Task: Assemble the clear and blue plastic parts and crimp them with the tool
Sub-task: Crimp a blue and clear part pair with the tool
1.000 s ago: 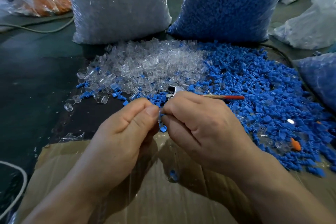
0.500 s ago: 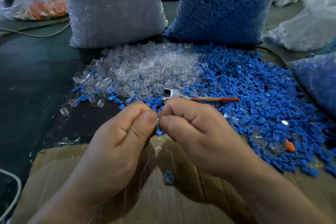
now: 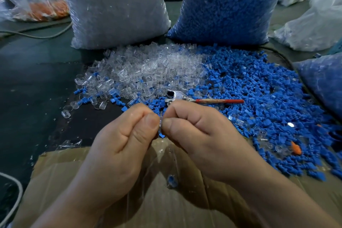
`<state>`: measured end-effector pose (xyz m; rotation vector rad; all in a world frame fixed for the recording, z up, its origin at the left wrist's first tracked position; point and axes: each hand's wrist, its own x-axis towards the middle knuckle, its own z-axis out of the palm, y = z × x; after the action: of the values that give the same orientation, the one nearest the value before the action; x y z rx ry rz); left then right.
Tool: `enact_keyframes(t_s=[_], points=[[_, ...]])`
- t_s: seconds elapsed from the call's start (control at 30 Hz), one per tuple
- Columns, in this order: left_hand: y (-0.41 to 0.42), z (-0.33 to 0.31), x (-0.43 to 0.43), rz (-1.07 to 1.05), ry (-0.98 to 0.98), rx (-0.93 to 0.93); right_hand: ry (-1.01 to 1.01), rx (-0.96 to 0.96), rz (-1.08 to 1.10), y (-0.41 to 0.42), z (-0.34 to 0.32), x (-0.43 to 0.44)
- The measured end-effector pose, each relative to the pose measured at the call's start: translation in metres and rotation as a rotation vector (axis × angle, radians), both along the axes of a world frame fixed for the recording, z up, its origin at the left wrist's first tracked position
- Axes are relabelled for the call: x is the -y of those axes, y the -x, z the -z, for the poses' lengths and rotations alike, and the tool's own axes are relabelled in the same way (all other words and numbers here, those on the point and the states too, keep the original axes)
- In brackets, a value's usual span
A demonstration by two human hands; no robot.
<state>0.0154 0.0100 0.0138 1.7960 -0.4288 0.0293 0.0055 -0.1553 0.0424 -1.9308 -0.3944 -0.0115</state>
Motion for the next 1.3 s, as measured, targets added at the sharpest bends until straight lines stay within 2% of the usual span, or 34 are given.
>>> enact_keyframes(t_s=[0.1,0.17,0.23,0.3,0.4,0.57,0.7,0.87,0.97,1.0,1.07,1.17,1.3], points=[[0.001,-0.002,0.0,-0.012,-0.055,0.049,-0.202,-0.21,-0.042,-0.001,0.002,0.0],[0.002,-0.004,0.0,-0.015,-0.063,0.064,-0.202,-0.229,-0.055,-0.001,0.002,0.0],[0.001,-0.005,0.0,-0.025,-0.053,0.025,-0.05,-0.141,-0.019,-0.003,0.002,0.001],[0.001,-0.006,0.0,-0.053,-0.084,-0.015,0.206,0.016,0.069,-0.004,0.004,0.002],[0.003,-0.007,-0.002,-0.161,-0.162,0.04,0.489,0.209,0.172,-0.007,0.004,0.005],[0.004,-0.009,-0.001,-0.184,-0.19,0.038,0.656,0.35,0.053,-0.008,0.003,0.006],[0.003,-0.006,0.002,-0.203,-0.143,-0.045,0.711,0.414,0.053,-0.006,0.002,0.003],[0.002,-0.006,0.005,-0.227,-0.01,-0.15,0.748,0.378,0.001,-0.004,-0.001,0.0],[0.001,-0.007,0.006,-0.27,0.04,-0.183,0.76,0.403,0.167,-0.008,0.001,0.011],[0.001,-0.008,0.006,-0.278,0.111,-0.228,0.789,0.378,0.263,-0.011,0.002,0.018],[0.001,-0.012,0.004,-0.258,0.229,-0.336,0.94,0.198,0.373,-0.018,0.004,0.031],[0.001,-0.016,0.003,-0.225,0.337,-0.448,1.102,-0.043,0.344,-0.026,0.014,0.041],[-0.001,-0.017,0.003,-0.218,0.387,-0.499,1.098,-0.029,0.322,-0.028,0.015,0.04]])
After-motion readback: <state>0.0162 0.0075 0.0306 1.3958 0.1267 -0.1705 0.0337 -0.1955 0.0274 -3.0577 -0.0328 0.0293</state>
